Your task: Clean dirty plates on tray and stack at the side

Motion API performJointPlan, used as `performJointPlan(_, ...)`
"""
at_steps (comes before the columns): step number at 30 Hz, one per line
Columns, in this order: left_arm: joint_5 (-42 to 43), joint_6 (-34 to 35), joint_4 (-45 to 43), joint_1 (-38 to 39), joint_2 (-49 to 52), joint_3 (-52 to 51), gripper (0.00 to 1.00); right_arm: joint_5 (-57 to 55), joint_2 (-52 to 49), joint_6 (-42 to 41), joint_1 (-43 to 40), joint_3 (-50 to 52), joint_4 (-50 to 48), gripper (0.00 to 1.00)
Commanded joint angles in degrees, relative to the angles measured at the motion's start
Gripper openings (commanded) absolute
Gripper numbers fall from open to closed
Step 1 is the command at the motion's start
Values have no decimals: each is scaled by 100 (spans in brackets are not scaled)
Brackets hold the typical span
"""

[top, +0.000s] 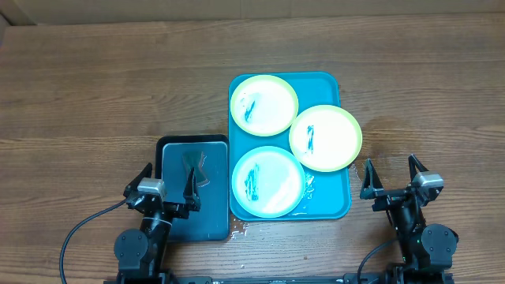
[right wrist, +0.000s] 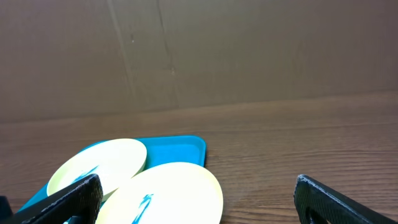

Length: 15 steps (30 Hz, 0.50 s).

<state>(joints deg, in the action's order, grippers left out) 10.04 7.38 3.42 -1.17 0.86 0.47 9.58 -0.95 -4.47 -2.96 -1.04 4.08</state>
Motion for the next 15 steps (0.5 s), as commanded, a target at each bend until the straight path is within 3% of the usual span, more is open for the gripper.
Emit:
performJointPlan(1, -59, 33, 15, 2, -61, -20, 100, -57, 50, 2, -17, 55, -31, 100)
performJointPlan(9, -59, 33, 13, 2, -61, -20, 100, -57, 50, 2, -17, 55, -31, 100)
performJointPlan(15, -13, 48, -522, 2, -61, -20, 99, -13, 50, -31, -15, 55, -210, 100)
